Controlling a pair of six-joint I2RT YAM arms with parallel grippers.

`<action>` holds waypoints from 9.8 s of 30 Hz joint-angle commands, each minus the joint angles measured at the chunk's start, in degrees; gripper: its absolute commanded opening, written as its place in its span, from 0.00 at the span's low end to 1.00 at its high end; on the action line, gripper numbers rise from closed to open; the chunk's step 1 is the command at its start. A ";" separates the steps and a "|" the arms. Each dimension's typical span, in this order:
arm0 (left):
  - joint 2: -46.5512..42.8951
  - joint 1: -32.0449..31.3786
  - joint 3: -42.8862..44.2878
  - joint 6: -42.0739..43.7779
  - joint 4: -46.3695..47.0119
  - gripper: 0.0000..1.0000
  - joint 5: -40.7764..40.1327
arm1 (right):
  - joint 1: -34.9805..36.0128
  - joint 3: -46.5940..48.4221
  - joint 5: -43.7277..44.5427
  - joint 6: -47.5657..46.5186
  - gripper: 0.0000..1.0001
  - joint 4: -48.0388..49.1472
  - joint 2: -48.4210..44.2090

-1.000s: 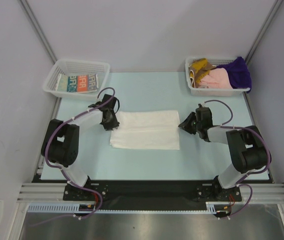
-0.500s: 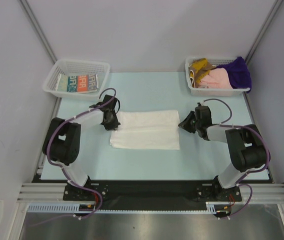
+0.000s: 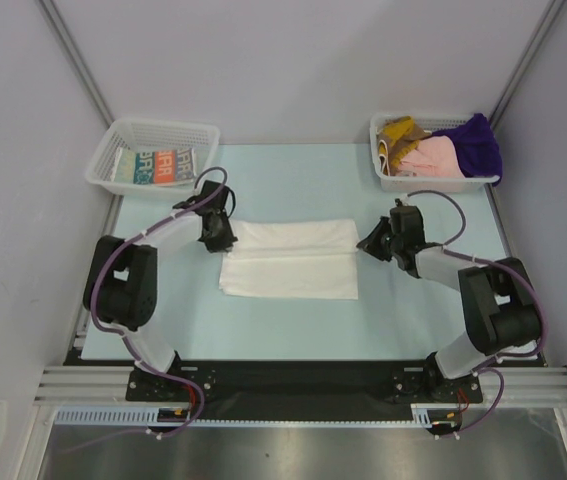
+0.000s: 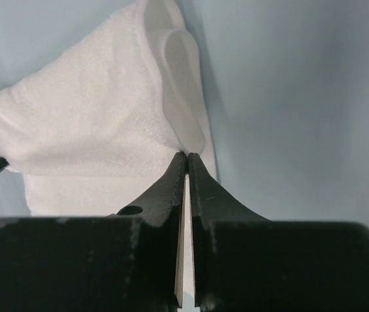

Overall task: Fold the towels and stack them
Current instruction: Fold the towel, then neatly place the folded towel into the bin

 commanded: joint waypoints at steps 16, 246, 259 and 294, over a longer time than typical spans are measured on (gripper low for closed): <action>-13.21 1.79 -0.24 2.84 -3.57 0.01 0.73 | 2.94 -1.84 2.21 -1.80 0.00 -10.08 -20.35; 32.66 3.02 76.76 54.39 9.76 0.00 -54.70 | 11.03 43.16 3.88 -11.38 0.24 -20.20 13.65; 35.65 8.64 72.71 62.08 24.38 0.00 -55.09 | 12.26 47.64 4.67 -12.96 0.24 -22.39 16.55; 42.51 19.63 72.79 61.64 28.51 0.00 -44.45 | 15.95 54.67 6.08 -15.16 0.25 -24.94 22.35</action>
